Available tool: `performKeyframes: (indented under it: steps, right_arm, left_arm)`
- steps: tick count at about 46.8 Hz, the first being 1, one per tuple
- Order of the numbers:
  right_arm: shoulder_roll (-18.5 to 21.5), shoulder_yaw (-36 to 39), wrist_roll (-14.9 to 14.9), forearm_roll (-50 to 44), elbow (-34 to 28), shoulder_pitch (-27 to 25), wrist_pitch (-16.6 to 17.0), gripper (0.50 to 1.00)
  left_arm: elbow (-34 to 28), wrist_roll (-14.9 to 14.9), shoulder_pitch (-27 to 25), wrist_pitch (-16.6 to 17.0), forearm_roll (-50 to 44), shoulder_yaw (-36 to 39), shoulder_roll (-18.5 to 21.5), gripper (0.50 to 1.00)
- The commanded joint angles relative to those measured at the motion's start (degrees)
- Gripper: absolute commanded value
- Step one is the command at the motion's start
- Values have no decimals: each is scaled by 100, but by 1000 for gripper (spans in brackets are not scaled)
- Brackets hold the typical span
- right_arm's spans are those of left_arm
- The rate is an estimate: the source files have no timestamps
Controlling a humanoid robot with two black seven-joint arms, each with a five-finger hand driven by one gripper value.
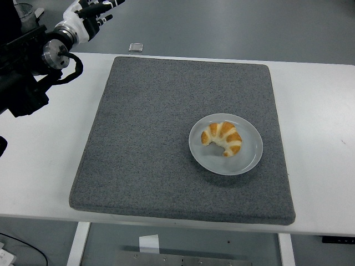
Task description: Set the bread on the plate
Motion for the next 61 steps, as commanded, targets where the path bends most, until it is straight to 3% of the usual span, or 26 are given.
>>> performKeyframes:
  steps: [1, 9, 16, 29, 46, 53, 61]
  right_arm:
    - [0, 0, -1, 0, 4, 0, 0, 932]
    - [0, 0, -1, 0, 4, 0, 0, 932]
    - [0, 0, -1, 0, 4, 0, 0, 932]
    - [0, 0, -1, 0, 4, 0, 0, 932]
    - [0, 53, -1, 53, 21, 0, 70, 932]
    - [0, 53, -1, 44, 794, 18, 457, 932]
    - [0, 53, -1, 53, 804, -8, 510, 932]
  left_arm:
    - [81, -51, 161, -354, 27, -106, 40, 1000]
    - [301, -358, 328, -855, 36, -142, 93, 1000]
    - [529, -552, 337, -1031, 97, -133, 84, 1000]
    - [978, -587, 381, -1409, 317, -151, 128, 1000]
    - [1004, -587, 715, -1497, 300, -168, 322, 1000]
    - [1057, -587, 759, -1506, 256, -168, 322, 1000]
    - [1066, -587, 759, -1515, 265, -256, 322, 1000]
